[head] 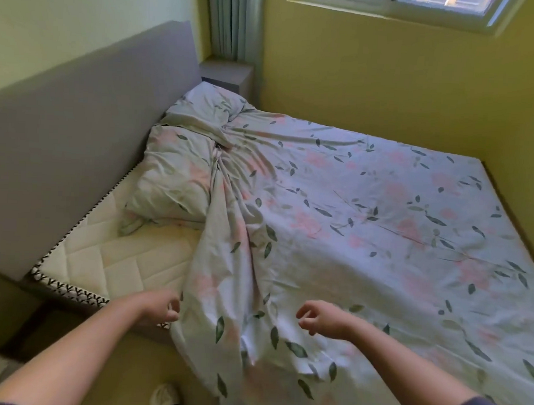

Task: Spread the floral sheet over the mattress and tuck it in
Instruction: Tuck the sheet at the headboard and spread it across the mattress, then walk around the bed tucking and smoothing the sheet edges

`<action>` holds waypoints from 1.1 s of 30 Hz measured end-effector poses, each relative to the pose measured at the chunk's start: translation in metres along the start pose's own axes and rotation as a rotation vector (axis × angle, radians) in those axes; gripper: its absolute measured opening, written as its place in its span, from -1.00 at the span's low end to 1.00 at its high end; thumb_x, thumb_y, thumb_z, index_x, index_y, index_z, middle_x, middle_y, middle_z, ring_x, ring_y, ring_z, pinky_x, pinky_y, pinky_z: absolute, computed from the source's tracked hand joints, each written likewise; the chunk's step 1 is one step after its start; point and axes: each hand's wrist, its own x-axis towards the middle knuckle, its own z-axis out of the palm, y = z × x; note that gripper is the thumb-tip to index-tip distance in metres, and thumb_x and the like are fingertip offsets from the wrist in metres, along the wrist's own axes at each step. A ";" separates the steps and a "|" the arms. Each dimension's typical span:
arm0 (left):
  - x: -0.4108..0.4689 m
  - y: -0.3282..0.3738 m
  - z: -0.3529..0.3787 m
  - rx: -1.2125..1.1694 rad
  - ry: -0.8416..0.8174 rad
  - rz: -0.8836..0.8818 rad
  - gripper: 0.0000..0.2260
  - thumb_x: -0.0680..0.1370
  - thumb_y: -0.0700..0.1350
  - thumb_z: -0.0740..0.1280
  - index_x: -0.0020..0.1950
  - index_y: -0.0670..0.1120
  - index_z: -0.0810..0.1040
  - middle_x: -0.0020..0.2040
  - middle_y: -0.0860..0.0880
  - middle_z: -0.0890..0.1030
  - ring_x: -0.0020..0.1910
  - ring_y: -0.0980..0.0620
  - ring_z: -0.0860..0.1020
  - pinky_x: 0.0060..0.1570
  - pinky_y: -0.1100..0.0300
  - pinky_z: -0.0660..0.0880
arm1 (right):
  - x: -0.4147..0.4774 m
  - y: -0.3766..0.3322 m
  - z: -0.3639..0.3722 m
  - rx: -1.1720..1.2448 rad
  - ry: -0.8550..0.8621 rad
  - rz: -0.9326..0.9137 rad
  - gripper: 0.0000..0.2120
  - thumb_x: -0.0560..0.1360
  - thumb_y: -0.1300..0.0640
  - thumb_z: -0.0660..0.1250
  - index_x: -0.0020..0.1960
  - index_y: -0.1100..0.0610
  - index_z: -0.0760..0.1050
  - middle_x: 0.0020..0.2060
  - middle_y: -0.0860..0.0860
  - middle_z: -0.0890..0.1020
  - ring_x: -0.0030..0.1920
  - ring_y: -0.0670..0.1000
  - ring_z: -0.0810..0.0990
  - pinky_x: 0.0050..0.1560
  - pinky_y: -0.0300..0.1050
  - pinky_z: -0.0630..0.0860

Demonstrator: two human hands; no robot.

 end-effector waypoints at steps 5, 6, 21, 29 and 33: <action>0.032 -0.086 -0.034 -0.021 -0.027 0.009 -0.77 0.60 -0.06 0.21 0.20 -0.07 0.54 0.27 -0.07 0.55 0.16 0.02 0.52 0.03 0.29 0.40 | 0.078 -0.086 0.024 0.060 0.001 0.065 -0.72 0.58 0.11 0.22 0.25 0.16 0.48 0.07 0.06 0.60 -0.07 -0.02 0.62 0.02 -0.14 0.59; 0.038 -0.104 -0.042 -0.021 -0.049 0.005 -0.78 0.59 -0.06 0.21 0.17 -0.05 0.55 0.26 -0.08 0.56 0.13 0.02 0.53 0.03 0.28 0.40 | 0.093 -0.108 0.028 0.057 -0.017 0.072 -0.72 0.58 0.11 0.22 0.25 0.15 0.48 0.07 0.04 0.59 -0.07 -0.03 0.61 0.02 -0.16 0.58; 0.172 -0.240 -0.181 -0.264 0.307 -0.044 -0.84 0.54 -0.07 0.21 -0.01 -0.01 0.58 0.03 0.00 0.63 0.01 -0.02 0.55 0.00 0.12 0.50 | 0.304 -0.310 -0.049 0.080 0.101 -0.037 -0.75 0.56 0.13 0.22 0.21 0.11 0.52 0.09 0.05 0.61 0.06 0.00 0.59 -0.04 -0.23 0.51; 0.326 -0.337 -0.228 -0.535 0.572 -0.203 -0.50 0.49 0.07 0.34 0.38 -0.03 0.34 0.31 -0.10 0.43 0.26 -0.13 0.43 0.19 0.03 0.42 | 0.482 -0.356 -0.054 0.359 0.209 0.059 -0.56 0.52 -0.04 0.31 0.35 0.07 0.38 0.29 0.05 0.48 0.23 0.02 0.49 0.19 -0.12 0.45; 0.432 -0.383 -0.232 -0.927 0.577 -0.372 -0.09 0.37 0.22 0.44 0.54 -0.08 0.05 0.46 -0.21 0.26 0.42 -0.22 0.27 0.38 -0.07 0.26 | 0.592 -0.350 -0.037 0.602 0.347 0.172 -0.31 0.51 -0.12 0.32 0.50 0.13 0.14 0.46 0.11 0.28 0.41 0.12 0.33 0.36 -0.01 0.31</action>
